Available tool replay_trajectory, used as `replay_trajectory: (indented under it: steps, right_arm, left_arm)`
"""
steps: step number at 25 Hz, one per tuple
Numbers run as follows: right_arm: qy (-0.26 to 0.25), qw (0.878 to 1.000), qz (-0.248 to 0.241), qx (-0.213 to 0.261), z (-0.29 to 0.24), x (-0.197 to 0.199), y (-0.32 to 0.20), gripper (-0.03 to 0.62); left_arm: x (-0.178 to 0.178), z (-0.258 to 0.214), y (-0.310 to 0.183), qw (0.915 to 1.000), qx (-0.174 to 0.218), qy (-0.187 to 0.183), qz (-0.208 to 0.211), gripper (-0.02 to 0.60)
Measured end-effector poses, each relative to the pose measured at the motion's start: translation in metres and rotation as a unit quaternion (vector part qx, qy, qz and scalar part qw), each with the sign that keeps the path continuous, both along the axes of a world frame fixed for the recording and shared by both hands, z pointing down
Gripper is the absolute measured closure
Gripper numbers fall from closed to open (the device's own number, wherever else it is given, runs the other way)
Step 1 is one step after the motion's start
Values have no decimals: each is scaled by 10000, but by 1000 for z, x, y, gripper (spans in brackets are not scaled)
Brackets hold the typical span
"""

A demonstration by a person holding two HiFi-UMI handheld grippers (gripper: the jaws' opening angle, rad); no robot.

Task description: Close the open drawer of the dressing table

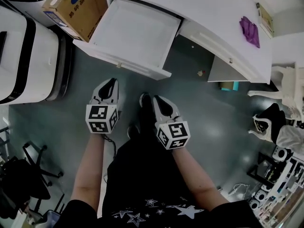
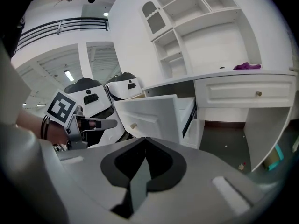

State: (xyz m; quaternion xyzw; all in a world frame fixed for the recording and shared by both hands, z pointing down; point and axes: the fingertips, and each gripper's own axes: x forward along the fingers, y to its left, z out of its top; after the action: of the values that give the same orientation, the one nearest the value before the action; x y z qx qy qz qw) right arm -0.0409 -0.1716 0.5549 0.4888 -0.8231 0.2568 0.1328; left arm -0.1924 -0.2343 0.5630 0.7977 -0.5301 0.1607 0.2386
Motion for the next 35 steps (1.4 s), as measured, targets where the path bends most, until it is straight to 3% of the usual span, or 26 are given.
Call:
replay_trajectory:
  steps: [2,5,16,25,26,35]
  right_arm:
    - [-31,10000,-84,-30,5,-5,-3,589]
    - [-37,9998,-206,-53,10,-11,-9,589]
    - [-76,9987,-440,-240,26,-13,-22,589]
    - [-92,9984,-432,-345,36,-10,-32,589]
    - [-96,9984,-440,-351,37,-11,-33,589]
    - [-83,9985,-377,-393,44,-9,-50,591]
  left_arm:
    - [2,7,-4,10000,-35,-71,37,564]
    - [7,20,-11,9997,-146,-136,142,468]
    - [5,56,-45,9977,-281,-610,7,430]
    - [7,64,-61,9945,-312,-996,79,437]
    - [7,63,-63,9941,-307,-1036,86,488]
    - [14,63,-83,9942,-227,-1030,207,491]
